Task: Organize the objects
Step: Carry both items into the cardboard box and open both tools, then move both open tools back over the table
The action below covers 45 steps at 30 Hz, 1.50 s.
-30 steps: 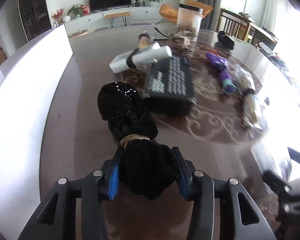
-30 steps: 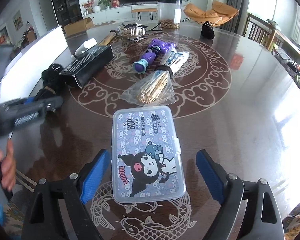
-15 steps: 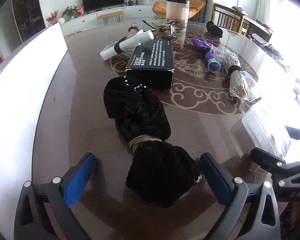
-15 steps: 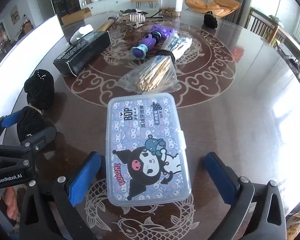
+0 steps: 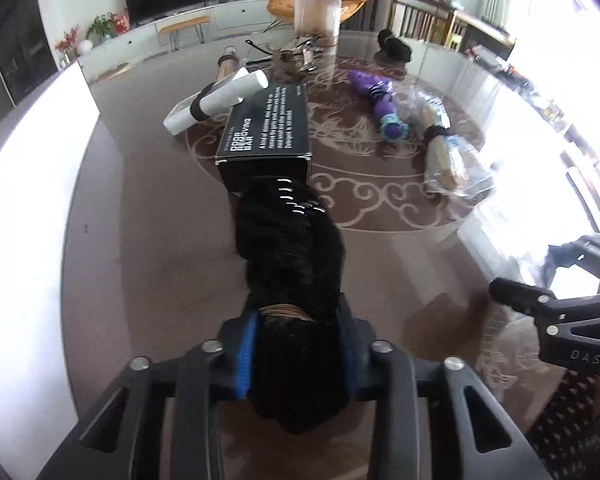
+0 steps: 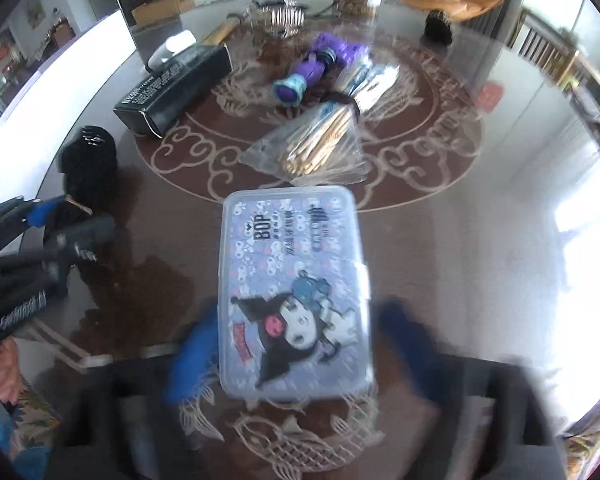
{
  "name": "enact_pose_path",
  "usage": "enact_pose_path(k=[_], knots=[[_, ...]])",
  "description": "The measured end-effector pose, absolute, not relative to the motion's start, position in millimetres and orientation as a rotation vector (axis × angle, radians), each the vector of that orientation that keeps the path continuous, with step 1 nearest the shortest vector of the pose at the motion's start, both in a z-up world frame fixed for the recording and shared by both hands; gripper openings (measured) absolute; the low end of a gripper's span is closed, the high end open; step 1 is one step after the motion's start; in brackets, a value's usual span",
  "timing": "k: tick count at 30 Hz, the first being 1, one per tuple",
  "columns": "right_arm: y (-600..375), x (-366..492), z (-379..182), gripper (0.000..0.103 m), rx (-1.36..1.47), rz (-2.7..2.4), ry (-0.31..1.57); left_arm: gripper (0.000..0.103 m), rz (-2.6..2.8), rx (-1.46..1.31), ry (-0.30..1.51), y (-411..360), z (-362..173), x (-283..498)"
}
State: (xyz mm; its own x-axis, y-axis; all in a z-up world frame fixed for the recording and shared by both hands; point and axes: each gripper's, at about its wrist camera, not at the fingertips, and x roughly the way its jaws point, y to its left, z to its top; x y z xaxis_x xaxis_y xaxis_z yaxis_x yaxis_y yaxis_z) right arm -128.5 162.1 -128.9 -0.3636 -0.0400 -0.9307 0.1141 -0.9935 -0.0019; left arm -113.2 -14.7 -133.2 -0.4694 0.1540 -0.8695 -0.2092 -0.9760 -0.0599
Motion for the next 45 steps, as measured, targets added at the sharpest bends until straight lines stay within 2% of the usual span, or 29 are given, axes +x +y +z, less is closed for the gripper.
enact_pose_path(k=[6, 9, 12, 17, 22, 26, 28, 30, 31, 32, 33, 39, 45], knots=[[162.0, -110.2, -102.1, 0.061, 1.620, -2.474, -0.155, 0.032, 2.498, -1.387, -0.079, -35.0, -96.6, -79.8], [133.7, -111.1, -63.6, 0.061, 1.490, -2.453, -0.212, 0.032, 2.527, -1.264, -0.164, -59.4, -45.6, -59.9], [92.3, -109.7, -15.8, 0.061, 1.330, -2.421, -0.208, 0.032, 2.657, -1.129, -0.223, -113.8, 18.6, -43.4], [-6.6, -114.2, 60.4, 0.061, 1.101, -2.278, -0.140, 0.032, 2.884, -1.116, -0.230, -209.0, 62.5, -29.7], [-103.3, -124.3, 77.9, 0.061, 1.077, -2.149, 0.008, 0.032, 3.006, -1.325, -0.244, -286.0, 39.5, -26.2], [-152.4, -127.9, 53.9, 0.061, 1.147, -2.074, 0.097, 0.033, 3.007, -1.483, -0.380, -323.4, -0.2, -23.4], [-169.9, -134.1, 33.6, 0.061, 1.202, -2.036, 0.113, 0.037, 2.987, -1.556, -0.458, -336.1, -16.3, -23.8], [-184.5, -139.7, 15.6, 0.062, 1.254, -1.991, 0.139, 0.051, 2.976, -1.630, -0.472, -338.0, -28.2, -25.0], [-191.7, -142.4, 8.1, 0.064, 1.271, -1.969, 0.152, 0.070, 2.982, -1.657, -0.472, -338.6, -30.9, -26.1], [-193.2, -144.2, 4.2, 0.070, 1.276, -1.965, 0.156, 0.080, 2.998, -1.660, -0.468, -337.8, -30.7, -25.4], [-195.1, -145.8, 1.8, 0.075, 1.269, -1.972, 0.156, 0.081, 3.014, -1.642, -0.463, -337.7, -29.7, -23.4], [-181.8, -146.1, 4.6, 0.079, 1.231, -2.017, 0.142, 0.081, 3.042, -1.569, -0.398, -323.0, -21.6, -24.3], [-130.3, -137.5, 11.8, 0.085, 1.184, -2.149, 0.118, 0.081, 2.964, -1.449, -0.283, -250.8, -9.7, -45.6]])
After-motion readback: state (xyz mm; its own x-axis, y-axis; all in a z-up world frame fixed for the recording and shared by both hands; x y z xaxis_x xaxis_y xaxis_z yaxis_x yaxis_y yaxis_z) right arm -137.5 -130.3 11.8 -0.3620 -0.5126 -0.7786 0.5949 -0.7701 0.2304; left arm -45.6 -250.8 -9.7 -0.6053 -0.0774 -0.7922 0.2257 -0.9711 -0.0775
